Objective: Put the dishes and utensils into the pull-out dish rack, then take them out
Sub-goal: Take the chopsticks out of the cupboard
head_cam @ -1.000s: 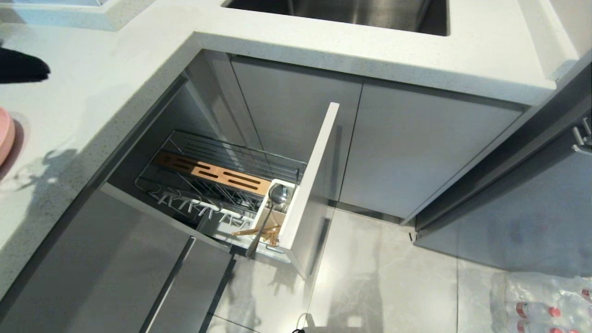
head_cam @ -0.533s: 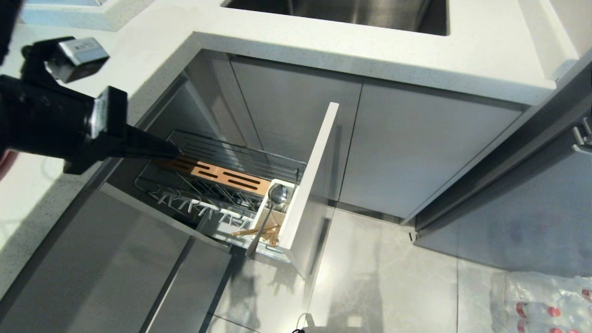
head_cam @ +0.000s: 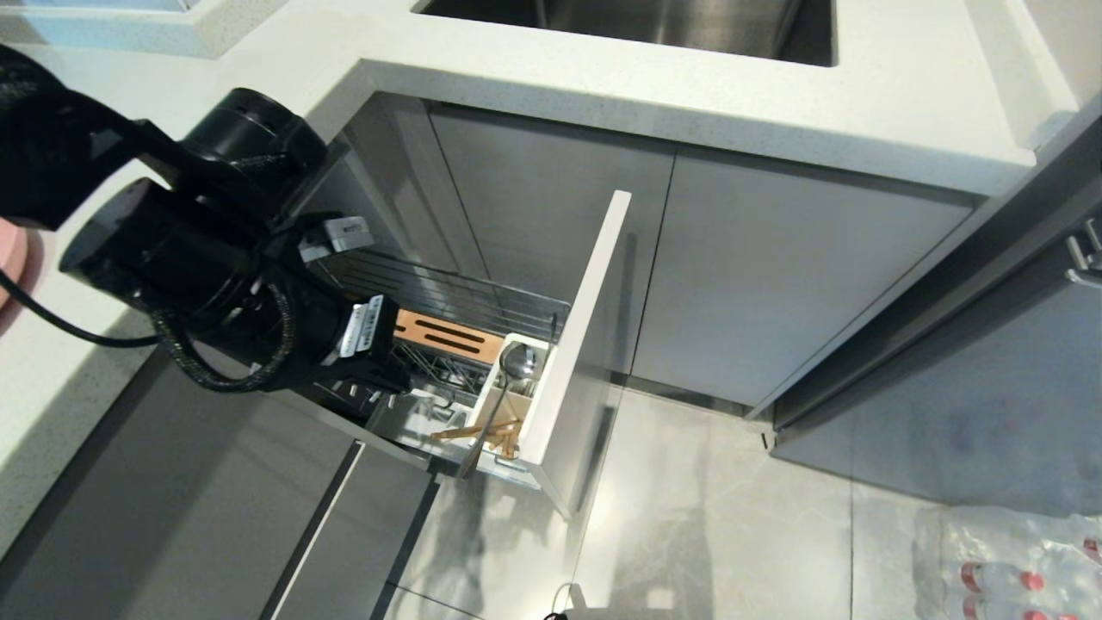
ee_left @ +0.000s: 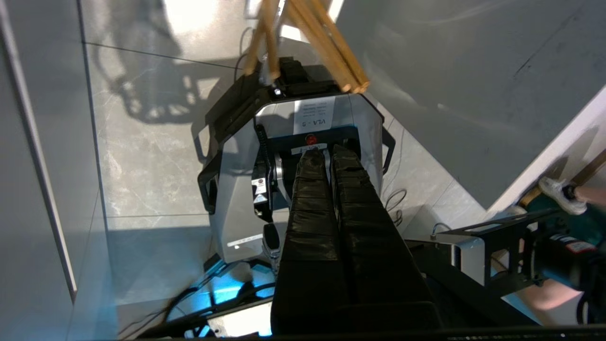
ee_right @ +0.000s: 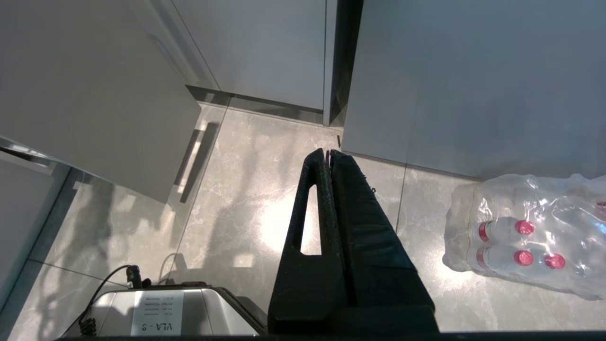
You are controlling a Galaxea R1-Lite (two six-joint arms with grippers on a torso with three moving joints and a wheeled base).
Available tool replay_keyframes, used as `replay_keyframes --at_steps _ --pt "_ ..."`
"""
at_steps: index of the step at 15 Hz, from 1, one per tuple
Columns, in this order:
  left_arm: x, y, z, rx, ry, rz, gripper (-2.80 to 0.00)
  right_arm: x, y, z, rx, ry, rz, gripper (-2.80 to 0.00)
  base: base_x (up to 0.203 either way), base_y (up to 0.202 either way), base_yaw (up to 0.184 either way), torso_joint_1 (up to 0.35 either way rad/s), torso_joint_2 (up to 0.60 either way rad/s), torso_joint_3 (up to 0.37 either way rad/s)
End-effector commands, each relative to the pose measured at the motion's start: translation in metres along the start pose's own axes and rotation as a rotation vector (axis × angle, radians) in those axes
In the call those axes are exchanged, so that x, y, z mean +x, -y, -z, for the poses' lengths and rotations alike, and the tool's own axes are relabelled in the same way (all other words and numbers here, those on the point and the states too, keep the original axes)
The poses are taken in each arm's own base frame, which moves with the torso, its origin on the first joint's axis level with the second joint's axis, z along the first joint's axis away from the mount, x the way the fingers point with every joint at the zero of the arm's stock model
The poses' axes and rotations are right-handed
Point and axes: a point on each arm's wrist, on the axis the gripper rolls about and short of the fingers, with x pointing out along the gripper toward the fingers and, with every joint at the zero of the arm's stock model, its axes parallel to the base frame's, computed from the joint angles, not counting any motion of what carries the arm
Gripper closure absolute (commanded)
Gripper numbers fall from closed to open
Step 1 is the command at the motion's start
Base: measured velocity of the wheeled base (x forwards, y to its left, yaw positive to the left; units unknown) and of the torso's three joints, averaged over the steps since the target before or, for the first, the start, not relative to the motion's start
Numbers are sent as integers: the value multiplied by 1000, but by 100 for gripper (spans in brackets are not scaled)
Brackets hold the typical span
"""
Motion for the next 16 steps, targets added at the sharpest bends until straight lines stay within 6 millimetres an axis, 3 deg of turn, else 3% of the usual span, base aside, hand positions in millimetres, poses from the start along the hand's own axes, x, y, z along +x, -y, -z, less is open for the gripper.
replay_keyframes --at_steps 1,2,6,9,16 --pt "21 10 -3 25 -43 -2 0 0 0 0 1 0 1 0 0 0 0 0 0 0" --pt "30 12 -4 35 -44 -40 -280 0 0 0 1 -1 0 0 0 0 0 0 0 0" --pt "85 22 -15 121 -18 -216 -280 0 0 0 1 0 0 0 0 0 0 0 0 0" --pt "112 29 -27 122 57 -205 -280 0 0 0 1 0 0 0 0 0 0 0 0 0" --pt "141 36 -30 129 49 -192 -280 0 0 0 1 -1 0 0 0 0 0 0 0 0"
